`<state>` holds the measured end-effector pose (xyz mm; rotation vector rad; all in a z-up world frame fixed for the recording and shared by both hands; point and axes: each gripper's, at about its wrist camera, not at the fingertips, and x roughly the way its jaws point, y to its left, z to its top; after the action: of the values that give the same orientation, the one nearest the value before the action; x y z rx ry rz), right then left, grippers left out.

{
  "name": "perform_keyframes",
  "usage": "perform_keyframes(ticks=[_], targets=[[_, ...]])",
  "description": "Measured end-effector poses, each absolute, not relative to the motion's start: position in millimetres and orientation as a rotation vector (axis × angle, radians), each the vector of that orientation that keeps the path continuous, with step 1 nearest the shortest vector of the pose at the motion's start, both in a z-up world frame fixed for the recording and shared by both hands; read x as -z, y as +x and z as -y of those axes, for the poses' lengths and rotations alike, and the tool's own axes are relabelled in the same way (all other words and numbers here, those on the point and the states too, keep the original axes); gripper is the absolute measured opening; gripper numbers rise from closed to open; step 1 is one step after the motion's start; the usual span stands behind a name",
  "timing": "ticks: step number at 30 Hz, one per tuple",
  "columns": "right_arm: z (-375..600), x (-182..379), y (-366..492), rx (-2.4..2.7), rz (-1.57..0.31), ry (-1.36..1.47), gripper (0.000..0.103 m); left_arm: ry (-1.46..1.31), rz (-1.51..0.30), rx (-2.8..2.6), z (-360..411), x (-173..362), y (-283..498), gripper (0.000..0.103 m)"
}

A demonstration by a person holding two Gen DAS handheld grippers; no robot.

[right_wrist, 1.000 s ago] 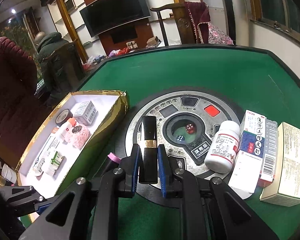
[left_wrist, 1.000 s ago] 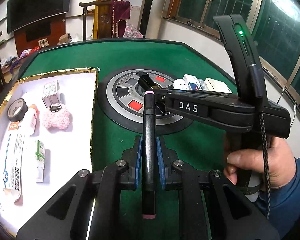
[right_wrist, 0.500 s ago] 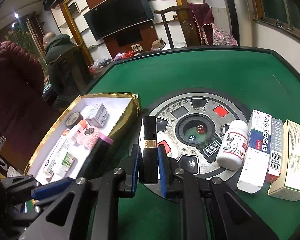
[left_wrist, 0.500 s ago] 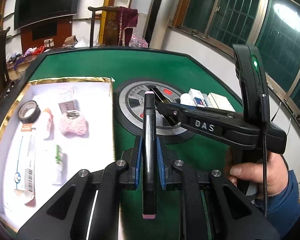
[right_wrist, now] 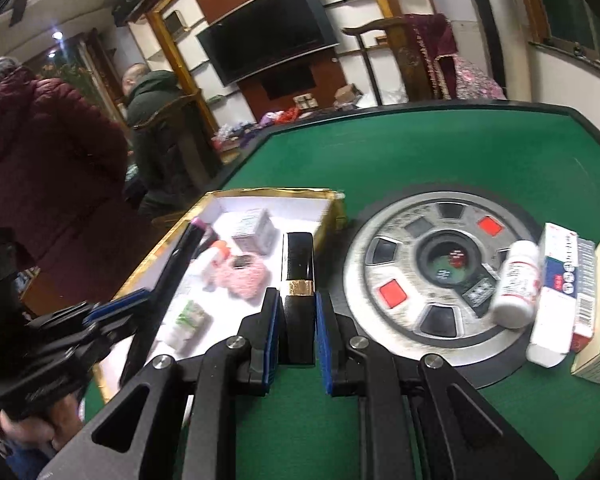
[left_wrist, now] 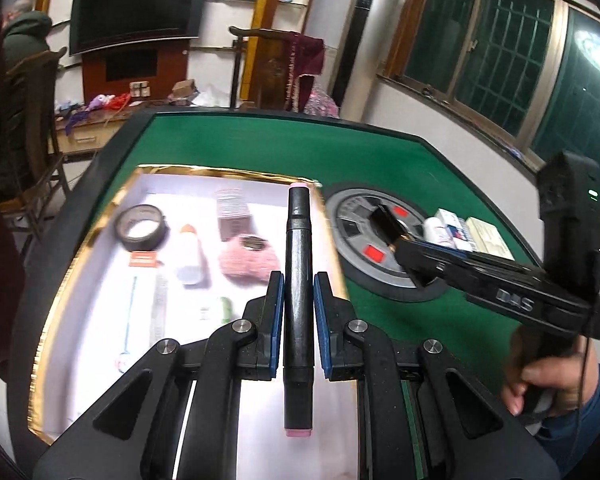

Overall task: Organize objects
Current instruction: 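Carry the black marker and the gold-banded tube over the tray with both tools, then lower the marker and the gold-banded tube into the tray and open both tools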

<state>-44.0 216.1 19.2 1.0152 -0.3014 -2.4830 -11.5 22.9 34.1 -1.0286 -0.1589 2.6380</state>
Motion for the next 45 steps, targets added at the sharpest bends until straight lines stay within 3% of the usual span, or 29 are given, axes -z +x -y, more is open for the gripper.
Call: perform_keyframes(ticks=[14,37,45], targets=[[-151.6,-6.7,-30.1,2.364,0.301,1.059,0.016,-1.153,0.149,-2.582,-3.1,-17.2,-14.8,0.014],[-128.0,14.0,-47.5,2.416,0.271,1.16,0.016,-1.302,0.071,-2.447,-5.1,19.8,-1.4,0.014],[-112.8,16.4,-45.6,2.454,0.139,1.179,0.016,-1.343,0.074,-2.466,0.7,26.1,-6.5,0.014]])
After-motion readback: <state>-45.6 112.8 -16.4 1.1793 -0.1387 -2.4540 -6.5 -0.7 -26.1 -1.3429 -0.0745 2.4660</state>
